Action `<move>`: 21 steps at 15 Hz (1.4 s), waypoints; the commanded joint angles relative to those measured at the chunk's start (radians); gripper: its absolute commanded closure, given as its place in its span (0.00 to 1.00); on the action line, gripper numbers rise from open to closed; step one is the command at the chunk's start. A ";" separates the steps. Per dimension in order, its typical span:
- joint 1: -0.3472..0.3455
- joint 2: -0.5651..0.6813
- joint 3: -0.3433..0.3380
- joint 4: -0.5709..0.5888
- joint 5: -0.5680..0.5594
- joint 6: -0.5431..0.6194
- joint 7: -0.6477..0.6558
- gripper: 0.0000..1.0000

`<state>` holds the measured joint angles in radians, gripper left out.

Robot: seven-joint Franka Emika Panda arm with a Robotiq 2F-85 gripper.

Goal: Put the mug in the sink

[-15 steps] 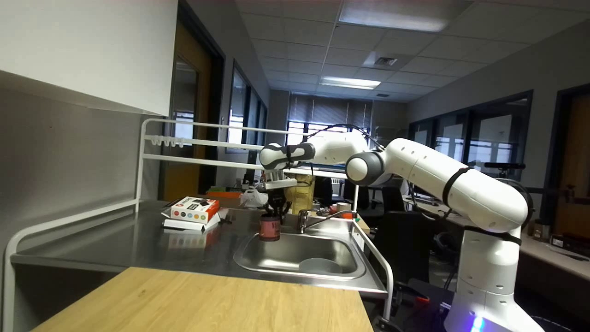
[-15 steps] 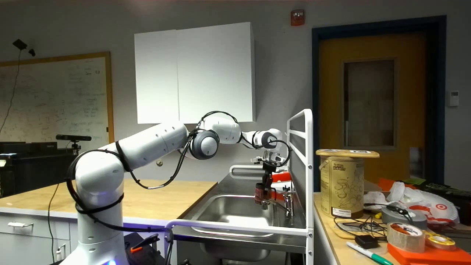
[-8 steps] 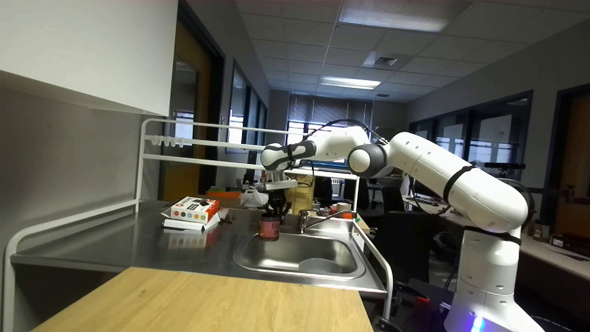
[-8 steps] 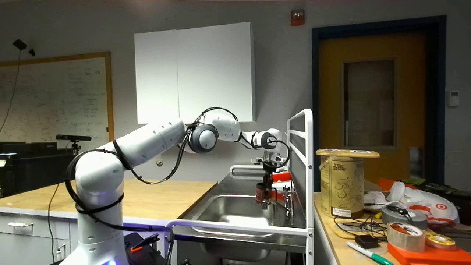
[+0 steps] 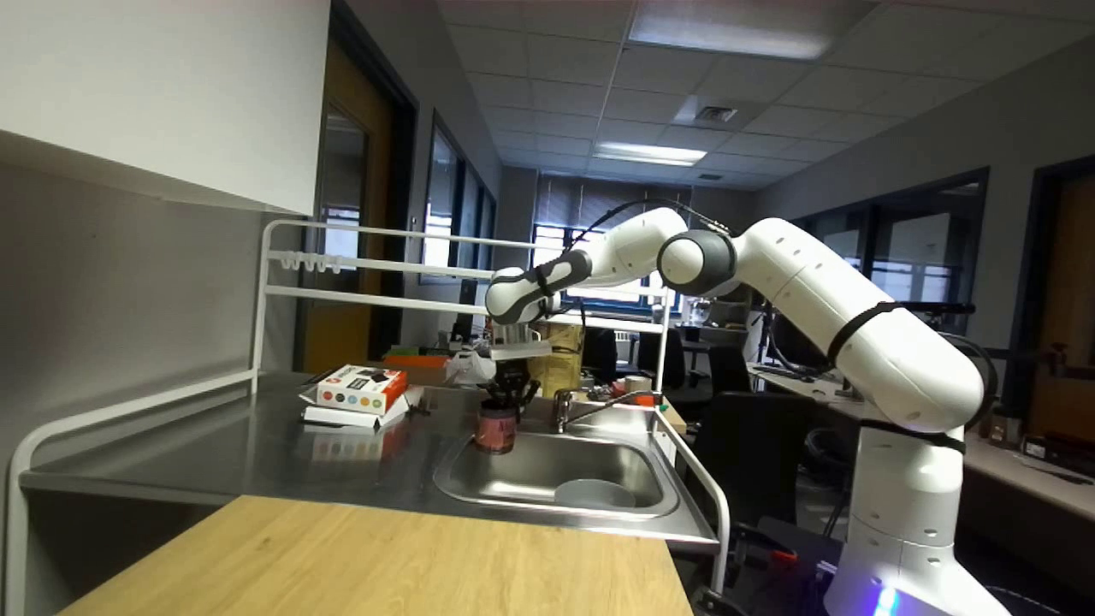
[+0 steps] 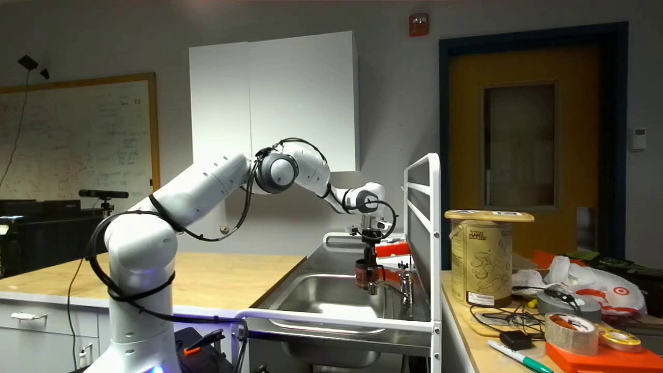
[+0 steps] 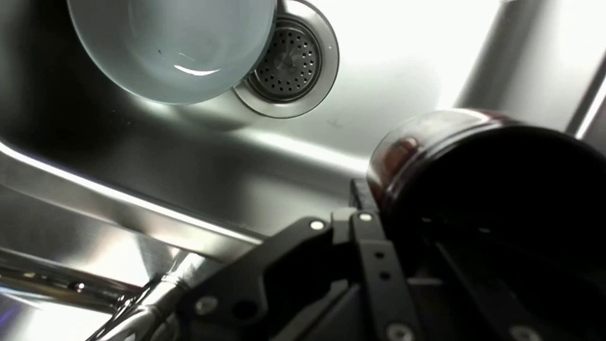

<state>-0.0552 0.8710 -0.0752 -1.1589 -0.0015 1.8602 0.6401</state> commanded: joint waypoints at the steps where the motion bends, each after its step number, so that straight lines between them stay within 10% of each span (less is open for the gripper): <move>1: 0.060 -0.114 -0.031 -0.246 0.018 0.124 0.064 0.98; 11: 0.129 -0.264 -0.053 -0.765 0.048 0.504 0.198 0.98; 19: 0.117 -0.316 -0.027 -0.861 0.119 0.511 0.159 0.98; 20: 0.117 -0.318 -0.028 -0.863 0.116 0.504 0.158 0.65; 21: 0.116 -0.318 -0.028 -0.864 0.113 0.501 0.155 0.64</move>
<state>0.0652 0.6067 -0.1090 -1.9887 0.0912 2.3835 0.8202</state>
